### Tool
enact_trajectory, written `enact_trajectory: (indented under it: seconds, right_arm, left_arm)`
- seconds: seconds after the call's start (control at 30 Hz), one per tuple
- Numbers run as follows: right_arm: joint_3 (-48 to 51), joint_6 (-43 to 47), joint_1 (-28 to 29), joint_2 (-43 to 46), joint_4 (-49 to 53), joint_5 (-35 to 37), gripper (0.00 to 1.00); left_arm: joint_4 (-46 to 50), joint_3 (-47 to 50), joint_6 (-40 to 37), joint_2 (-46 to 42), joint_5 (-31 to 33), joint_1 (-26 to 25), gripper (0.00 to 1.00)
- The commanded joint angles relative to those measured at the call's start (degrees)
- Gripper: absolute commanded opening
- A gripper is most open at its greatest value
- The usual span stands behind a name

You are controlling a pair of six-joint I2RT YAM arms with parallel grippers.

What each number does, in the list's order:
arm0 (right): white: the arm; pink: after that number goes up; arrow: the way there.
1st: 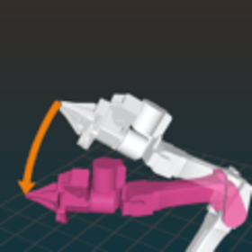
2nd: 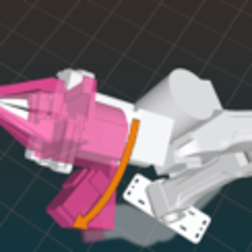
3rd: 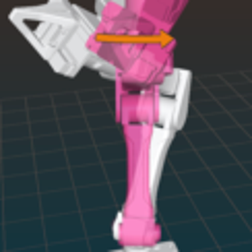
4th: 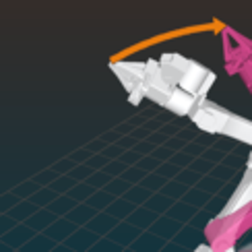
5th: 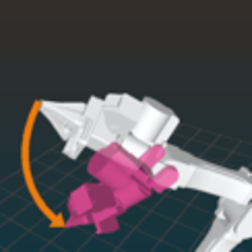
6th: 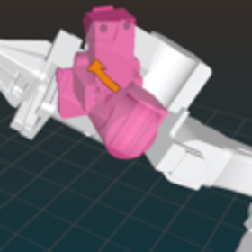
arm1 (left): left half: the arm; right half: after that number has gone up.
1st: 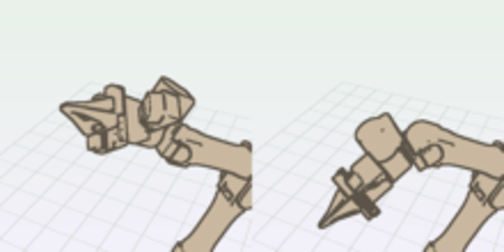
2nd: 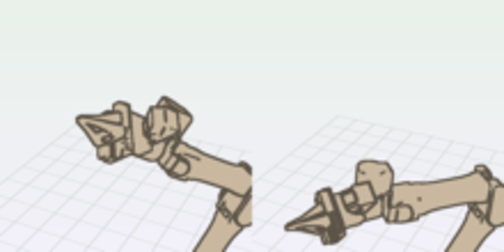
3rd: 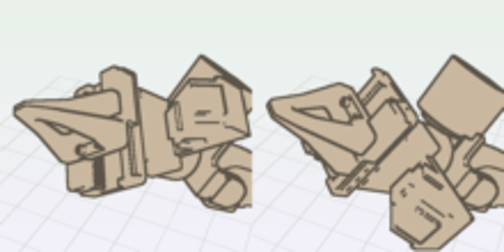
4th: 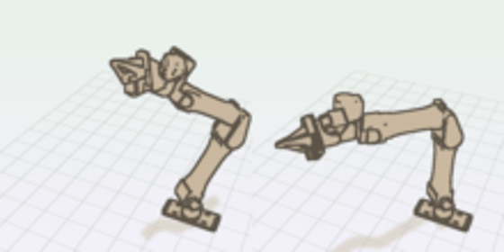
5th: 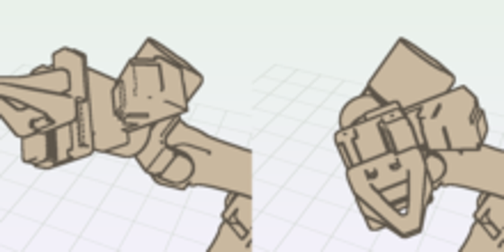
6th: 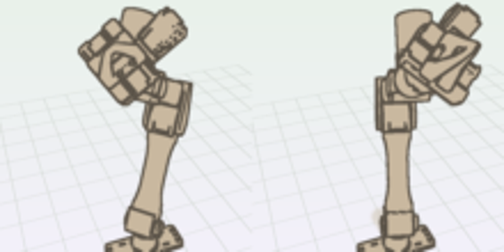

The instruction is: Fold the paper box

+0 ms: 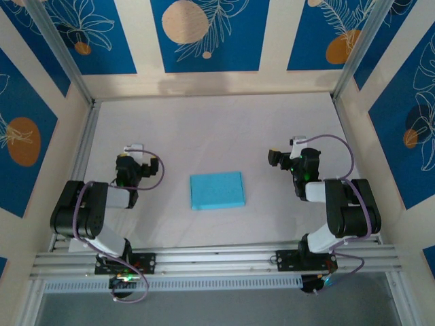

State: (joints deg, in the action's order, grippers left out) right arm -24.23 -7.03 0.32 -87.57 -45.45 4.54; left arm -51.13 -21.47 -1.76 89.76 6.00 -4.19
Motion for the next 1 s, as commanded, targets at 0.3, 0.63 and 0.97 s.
enact_trajectory:
  seconds: [0.3, 0.63, 0.97]
  right_arm:
    - [0.4, 1.5, -0.3, 0.1, -0.9, 0.4, 0.99]
    - [0.3, 1.5, -0.3, 0.1, -0.9, 0.4, 0.99]
    - [0.4, 1.5, -0.3, 0.1, -0.9, 0.5, 0.99]
  left_arm:
    - [-1.8, -0.2, -1.3, -0.4, -3.5, 0.1, 1.0]
    - [-1.9, -0.2, -1.3, -0.4, -3.2, 0.2, 1.0]
    - [-1.8, -0.3, -1.3, -0.3, -3.2, 0.1, 1.0]
